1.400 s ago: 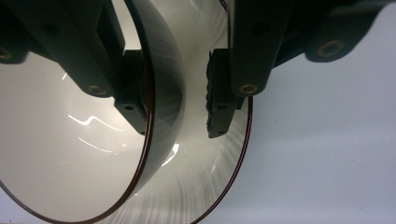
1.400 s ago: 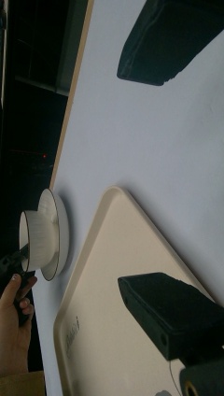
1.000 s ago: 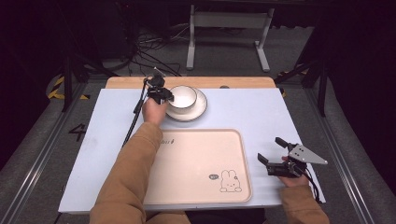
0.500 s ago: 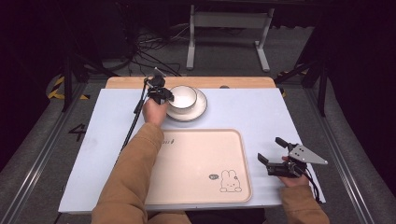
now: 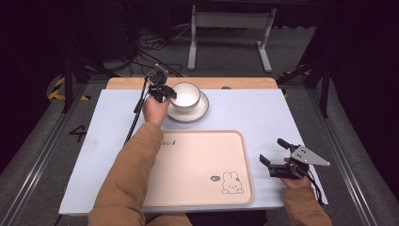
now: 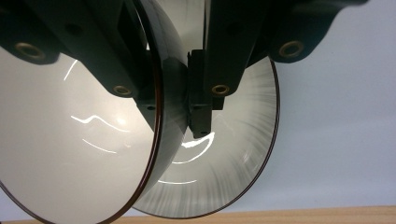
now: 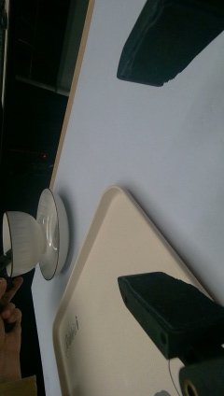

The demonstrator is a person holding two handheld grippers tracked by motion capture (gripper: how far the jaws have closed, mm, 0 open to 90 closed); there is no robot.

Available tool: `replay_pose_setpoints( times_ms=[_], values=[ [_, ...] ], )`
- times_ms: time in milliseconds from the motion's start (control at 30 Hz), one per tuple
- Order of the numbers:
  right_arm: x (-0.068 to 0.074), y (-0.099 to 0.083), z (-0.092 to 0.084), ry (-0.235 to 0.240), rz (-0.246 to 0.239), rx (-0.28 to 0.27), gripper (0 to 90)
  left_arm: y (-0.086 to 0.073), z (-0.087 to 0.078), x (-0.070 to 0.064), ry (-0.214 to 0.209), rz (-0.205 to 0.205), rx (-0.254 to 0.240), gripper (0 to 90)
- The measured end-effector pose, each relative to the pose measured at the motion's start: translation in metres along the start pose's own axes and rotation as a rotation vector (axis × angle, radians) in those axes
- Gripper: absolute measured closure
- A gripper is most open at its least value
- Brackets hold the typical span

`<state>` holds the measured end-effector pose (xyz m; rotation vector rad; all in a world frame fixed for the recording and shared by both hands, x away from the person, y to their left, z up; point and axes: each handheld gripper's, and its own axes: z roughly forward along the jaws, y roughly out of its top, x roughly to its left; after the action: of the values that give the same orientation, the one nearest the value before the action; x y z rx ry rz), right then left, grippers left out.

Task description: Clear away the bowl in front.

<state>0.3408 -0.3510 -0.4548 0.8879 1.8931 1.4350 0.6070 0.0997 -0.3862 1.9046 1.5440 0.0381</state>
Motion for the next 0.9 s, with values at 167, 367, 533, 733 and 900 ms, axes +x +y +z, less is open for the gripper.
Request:
replay_pose_setpoints(
  times_ms=[167, 367, 533, 733, 900],
  values=[
    [0.0, 0.0, 0.0, 0.002, -0.001, 0.003, 3.6, 0.001, -0.013, -0.005, 0.001, 0.029, -0.022, 81.9],
    [0.0, 0.0, 0.001, 0.004, -0.002, 0.007, 3.6, 0.001, -0.028, -0.007, 0.005, 0.046, -0.03, 81.9],
    [0.0, 0.0, 0.0, 0.005, 0.001, 0.001, 3.6, 0.0, -0.038, -0.011, 0.01, 0.074, -0.031, 81.9],
    [0.0, 0.0, 0.0, 0.005, -0.002, 0.0, 3.6, -0.005, -0.049, -0.019, 0.008, 0.116, -0.014, 81.9],
    [0.0, 0.0, 0.0, 0.01, 0.0, 0.0, 3.6, -0.016, -0.064, -0.027, -0.011, 0.17, -0.001, 81.9]
  ],
)
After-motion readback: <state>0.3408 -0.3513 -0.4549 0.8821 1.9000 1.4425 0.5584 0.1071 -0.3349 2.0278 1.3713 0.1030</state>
